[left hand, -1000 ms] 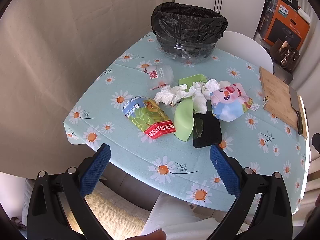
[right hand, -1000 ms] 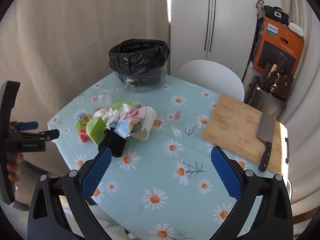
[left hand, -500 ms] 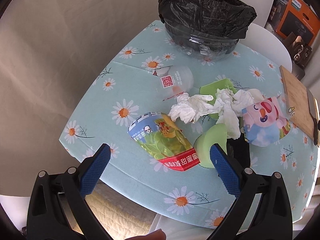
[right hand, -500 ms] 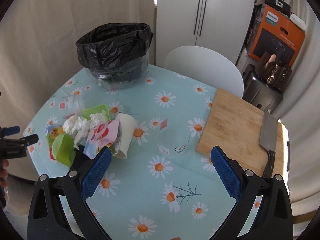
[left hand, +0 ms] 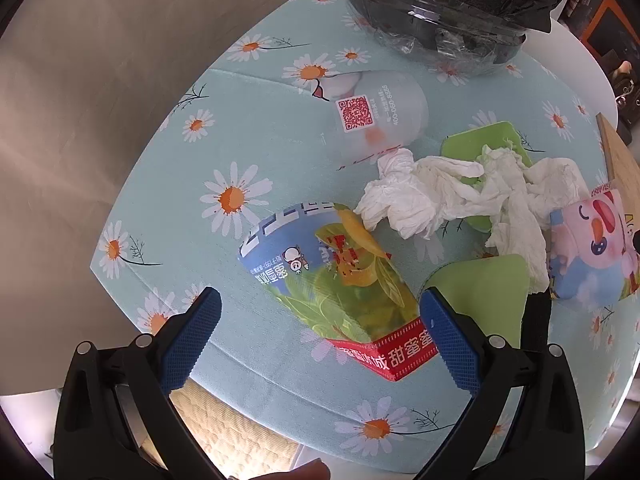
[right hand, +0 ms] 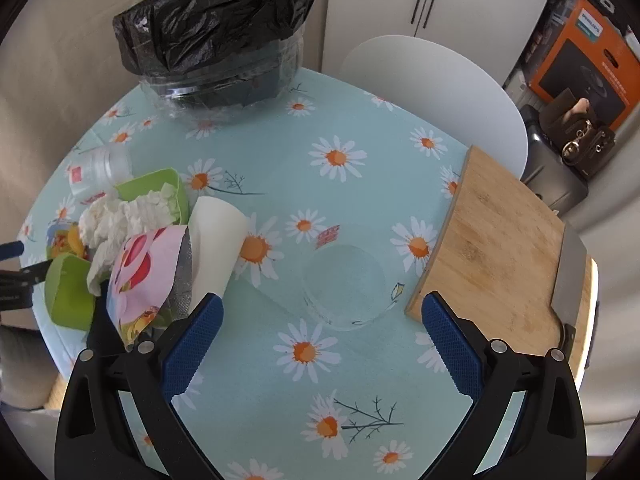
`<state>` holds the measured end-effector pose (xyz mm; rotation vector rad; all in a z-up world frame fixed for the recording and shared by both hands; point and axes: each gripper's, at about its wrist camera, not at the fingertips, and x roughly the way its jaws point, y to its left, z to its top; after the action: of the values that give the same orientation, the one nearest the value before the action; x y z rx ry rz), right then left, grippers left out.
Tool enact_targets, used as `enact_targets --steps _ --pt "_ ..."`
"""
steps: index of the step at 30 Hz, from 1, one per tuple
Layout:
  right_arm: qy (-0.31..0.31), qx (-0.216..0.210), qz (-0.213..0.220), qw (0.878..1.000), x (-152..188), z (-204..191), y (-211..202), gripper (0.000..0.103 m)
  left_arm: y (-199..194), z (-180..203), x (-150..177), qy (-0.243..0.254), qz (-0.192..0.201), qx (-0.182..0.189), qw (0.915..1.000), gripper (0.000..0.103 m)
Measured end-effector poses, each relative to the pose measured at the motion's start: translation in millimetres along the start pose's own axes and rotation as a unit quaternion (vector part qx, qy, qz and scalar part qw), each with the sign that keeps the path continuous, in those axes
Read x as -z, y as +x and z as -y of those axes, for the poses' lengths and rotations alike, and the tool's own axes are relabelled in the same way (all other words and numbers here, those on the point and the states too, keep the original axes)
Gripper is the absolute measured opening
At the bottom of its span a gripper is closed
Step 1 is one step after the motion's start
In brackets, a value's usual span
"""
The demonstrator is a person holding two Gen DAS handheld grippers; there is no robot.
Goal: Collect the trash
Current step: 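Reach the left tool to the blue-green snack bag and close on it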
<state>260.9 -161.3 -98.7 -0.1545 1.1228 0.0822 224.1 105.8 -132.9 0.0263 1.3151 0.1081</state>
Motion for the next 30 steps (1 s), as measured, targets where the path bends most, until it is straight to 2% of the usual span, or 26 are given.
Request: enact_targets --steps 5,8,13,17,21,30 --pt "-0.006 0.000 -0.016 1.000 -8.2 0.6 16.4 0.095 18.9 -7.1 -4.4 -0.016 -0.023 -0.002 0.9996 0.097" --pt "-0.003 0.003 -0.025 1.000 -11.8 5.5 27.2 0.095 29.6 -12.9 -7.1 -0.035 -0.043 0.035 0.9979 0.098" --pt "-0.002 0.011 -0.042 0.999 -15.9 14.5 47.3 0.095 48.5 -20.0 -9.2 -0.074 -0.081 0.099 0.9890 0.099" --pt "0.004 0.012 -0.052 0.999 -16.2 21.3 60.4 0.095 57.0 -25.2 -10.8 -0.093 -0.091 0.119 0.9843 0.098" --pt "0.016 0.008 -0.055 0.998 -15.4 26.1 66.1 0.095 62.9 -35.7 -13.5 -0.114 -0.091 0.089 0.9853 0.097" --pt "0.040 -0.010 -0.067 0.997 -13.5 37.4 76.1 0.094 80.3 -28.0 -13.3 -0.068 -0.103 0.028 0.9920 0.098"
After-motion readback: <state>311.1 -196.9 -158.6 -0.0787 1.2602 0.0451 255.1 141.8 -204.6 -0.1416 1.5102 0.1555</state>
